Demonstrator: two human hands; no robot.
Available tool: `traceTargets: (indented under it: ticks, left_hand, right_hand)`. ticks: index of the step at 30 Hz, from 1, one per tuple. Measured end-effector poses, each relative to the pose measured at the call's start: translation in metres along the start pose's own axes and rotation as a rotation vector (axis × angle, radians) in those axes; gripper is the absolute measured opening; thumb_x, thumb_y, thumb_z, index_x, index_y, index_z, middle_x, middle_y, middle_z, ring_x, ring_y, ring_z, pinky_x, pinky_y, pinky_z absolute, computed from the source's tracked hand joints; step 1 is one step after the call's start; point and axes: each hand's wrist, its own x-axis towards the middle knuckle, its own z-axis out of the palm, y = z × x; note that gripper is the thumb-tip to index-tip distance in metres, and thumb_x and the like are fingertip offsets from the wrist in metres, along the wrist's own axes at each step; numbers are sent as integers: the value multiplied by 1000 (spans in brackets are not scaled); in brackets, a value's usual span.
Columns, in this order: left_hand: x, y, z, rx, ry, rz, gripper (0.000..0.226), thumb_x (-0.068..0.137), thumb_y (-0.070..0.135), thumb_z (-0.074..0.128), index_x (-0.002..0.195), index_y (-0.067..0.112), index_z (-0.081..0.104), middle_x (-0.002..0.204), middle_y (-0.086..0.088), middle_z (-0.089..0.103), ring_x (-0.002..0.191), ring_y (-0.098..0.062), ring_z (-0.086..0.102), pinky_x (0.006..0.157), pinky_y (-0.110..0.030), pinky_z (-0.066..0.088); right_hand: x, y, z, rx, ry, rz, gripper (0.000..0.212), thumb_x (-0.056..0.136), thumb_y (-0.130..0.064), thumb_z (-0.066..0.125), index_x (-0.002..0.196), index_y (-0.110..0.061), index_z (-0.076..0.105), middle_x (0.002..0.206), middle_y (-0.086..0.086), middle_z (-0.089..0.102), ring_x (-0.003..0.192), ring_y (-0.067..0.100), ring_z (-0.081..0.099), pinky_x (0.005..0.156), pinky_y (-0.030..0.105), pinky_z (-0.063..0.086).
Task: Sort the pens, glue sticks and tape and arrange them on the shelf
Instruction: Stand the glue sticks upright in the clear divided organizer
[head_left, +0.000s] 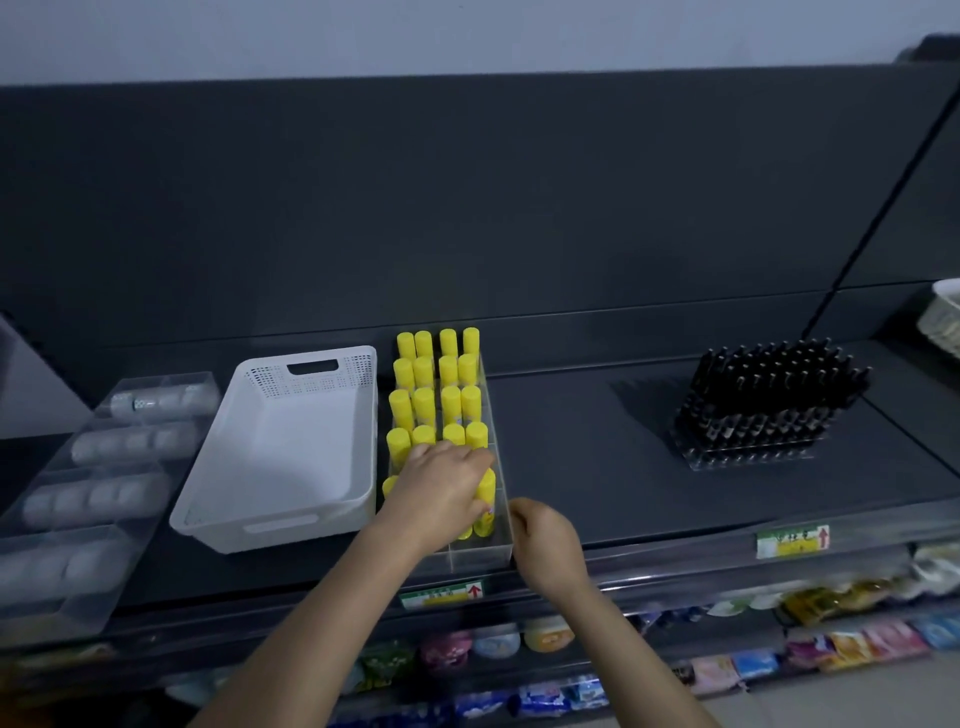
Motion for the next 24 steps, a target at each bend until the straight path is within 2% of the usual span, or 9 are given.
traceTargets:
  ticks: [4, 6, 8, 9, 11, 14, 17, 21, 24]
  left_hand:
    - [-7, -6, -2, -73, 42, -33, 56, 89, 47, 57, 139, 26, 40, 131, 5, 50, 125, -18, 39, 105, -34, 27]
    - [-12, -10, -6, -156, 121, -42, 55, 90, 47, 56, 139, 24, 42, 133, 4, 50, 124, -18, 39, 104, -33, 31]
    - [-20, -19, -12, -243, 219, -58, 53, 91, 43, 56, 138, 20, 45, 133, 3, 51, 124, -17, 41, 103, -29, 33]
    - [-25, -26, -16, -275, 264, -77, 52, 92, 41, 57, 137, 18, 47, 132, 2, 52, 124, -16, 42, 101, -27, 34]
    - [-37, -44, -22, -319, 348, -140, 48, 90, 36, 62, 131, 14, 54, 125, -1, 56, 118, -18, 48, 95, -23, 35]
    - [-57, -84, -24, -362, 445, -295, 45, 84, 32, 64, 121, 6, 61, 116, -8, 61, 110, -25, 55, 92, -27, 40]
    - [-78, -122, -27, -363, 446, -499, 43, 87, 27, 66, 124, 6, 58, 124, -9, 58, 117, -26, 51, 98, -32, 39]
    - [-103, -162, -18, -420, 423, -727, 50, 87, 32, 66, 127, 5, 54, 125, -12, 56, 117, -27, 49, 96, -34, 39]
    - [-117, -187, -1, -501, 388, -863, 52, 84, 32, 69, 121, -1, 54, 116, -16, 58, 108, -32, 53, 88, -41, 46]
  right_hand:
    - [3, 0, -3, 16, -47, 41, 38, 92, -7, 41, 57, -20, 35, 55, -4, 42, 55, 16, 38, 48, 27, 24]
    - [7, -3, -8, 82, -90, 121, 31, 91, -7, 43, 63, -19, 50, 59, -5, 50, 58, 13, 46, 51, 25, 35]
    - [11, -7, -13, 207, -60, 225, 21, 90, -7, 48, 87, -14, 67, 78, 0, 66, 75, 17, 61, 68, 29, 51]
    - [13, -12, -16, 238, -5, 266, 21, 90, -8, 50, 99, -11, 69, 91, 3, 69, 85, 20, 64, 76, 31, 53]
    - [16, -23, -25, 245, 144, 285, 26, 91, -9, 51, 111, -9, 66, 106, 6, 69, 98, 23, 63, 84, 31, 49]
    - [17, -57, -39, 302, 330, 171, 25, 90, -5, 51, 111, -9, 66, 107, 5, 67, 99, 19, 60, 84, 24, 43]
    - [17, -99, -45, 328, 381, 7, 23, 91, -6, 52, 109, -12, 65, 103, 0, 65, 92, 11, 58, 78, 20, 41]
    - [19, -147, -29, 313, 310, -170, 23, 89, -9, 55, 109, -16, 65, 98, -7, 64, 86, 3, 57, 69, 9, 39]
    - [26, -170, -3, 217, 164, -243, 27, 88, -8, 55, 114, -12, 62, 98, -6, 63, 90, 9, 58, 68, 7, 37]
